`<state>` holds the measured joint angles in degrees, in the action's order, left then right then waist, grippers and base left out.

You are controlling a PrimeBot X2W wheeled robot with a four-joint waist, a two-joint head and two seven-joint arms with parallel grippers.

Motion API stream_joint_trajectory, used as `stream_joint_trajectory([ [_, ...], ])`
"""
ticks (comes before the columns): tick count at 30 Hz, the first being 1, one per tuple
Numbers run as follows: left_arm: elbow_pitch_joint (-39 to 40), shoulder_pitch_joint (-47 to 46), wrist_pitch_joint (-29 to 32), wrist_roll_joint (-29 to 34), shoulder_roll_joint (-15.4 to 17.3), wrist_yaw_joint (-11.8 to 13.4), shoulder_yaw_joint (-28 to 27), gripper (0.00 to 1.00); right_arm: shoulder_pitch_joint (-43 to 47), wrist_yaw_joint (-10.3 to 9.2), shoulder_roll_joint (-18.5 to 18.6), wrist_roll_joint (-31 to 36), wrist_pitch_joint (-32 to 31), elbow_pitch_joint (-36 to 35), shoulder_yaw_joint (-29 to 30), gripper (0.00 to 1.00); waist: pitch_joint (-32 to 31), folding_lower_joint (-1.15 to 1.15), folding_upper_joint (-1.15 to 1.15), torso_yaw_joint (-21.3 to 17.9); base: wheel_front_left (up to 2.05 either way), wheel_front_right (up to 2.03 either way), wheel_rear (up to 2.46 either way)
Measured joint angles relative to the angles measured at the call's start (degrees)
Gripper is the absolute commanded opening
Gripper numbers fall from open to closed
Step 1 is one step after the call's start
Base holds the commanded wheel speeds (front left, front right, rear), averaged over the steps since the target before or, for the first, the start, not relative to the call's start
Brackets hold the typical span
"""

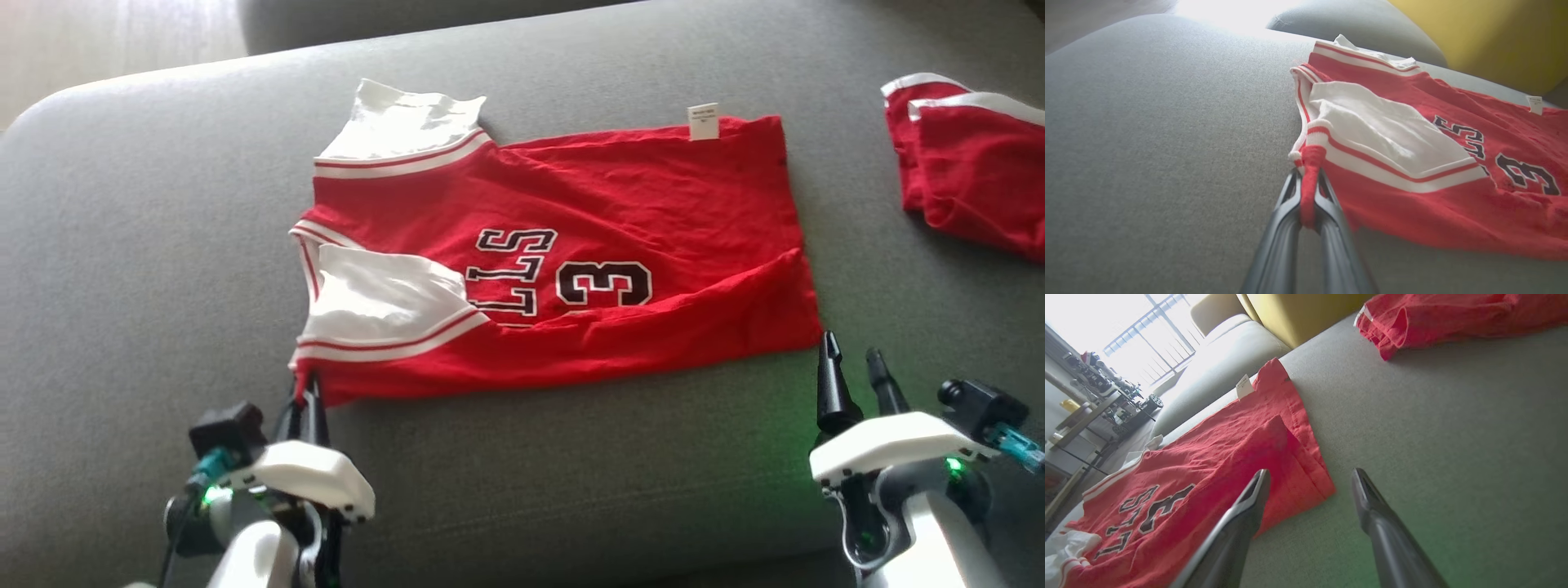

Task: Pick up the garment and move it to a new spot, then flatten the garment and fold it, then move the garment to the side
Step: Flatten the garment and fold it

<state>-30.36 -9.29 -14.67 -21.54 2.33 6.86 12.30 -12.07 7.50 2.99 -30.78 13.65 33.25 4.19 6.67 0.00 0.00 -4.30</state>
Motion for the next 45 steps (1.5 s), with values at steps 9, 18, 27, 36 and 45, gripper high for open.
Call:
stream_joint_trajectory([
  [9,1.2,1.0,0.0,0.2,0.0,-0.3,1.6,0.0,-8.5,0.0,0.0,-16.6,0.0,14.6,-2.4,1.0,0.6,0.0,0.0,1.4,0.0,0.0,0.0],
  [18,1.7,0.8,0.0,0.8,0.0,-0.3,1.7,0.0,-12.8,0.0,0.1,-24.4,0.1,19.3,-7.3,1.0,1.9,0.0,0.0,1.4,0.0,0.0,0.0],
  [27,1.8,0.5,0.0,0.8,0.0,-0.3,1.9,0.0,-15.7,0.0,0.3,-26.9,0.8,21.0,-9.7,0.95,3.0,0.0,0.0,1.7,0.0,0.0,0.0],
  [36,1.6,0.5,0.0,1.3,0.0,-0.3,1.1,0.0,-15.4,0.0,0.2,-26.7,0.8,21.8,-8.3,0.0,1.6,0.0,0.0,0.9,0.0,0.0,0.0],
  [45,1.6,1.3,0.0,1.4,-0.1,-0.4,-0.2,0.0,-11.2,0.0,0.1,-24.3,0.8,17.7,-4.4,0.0,-0.7,0.0,0.0,-0.7,0.0,0.0,0.0],
])
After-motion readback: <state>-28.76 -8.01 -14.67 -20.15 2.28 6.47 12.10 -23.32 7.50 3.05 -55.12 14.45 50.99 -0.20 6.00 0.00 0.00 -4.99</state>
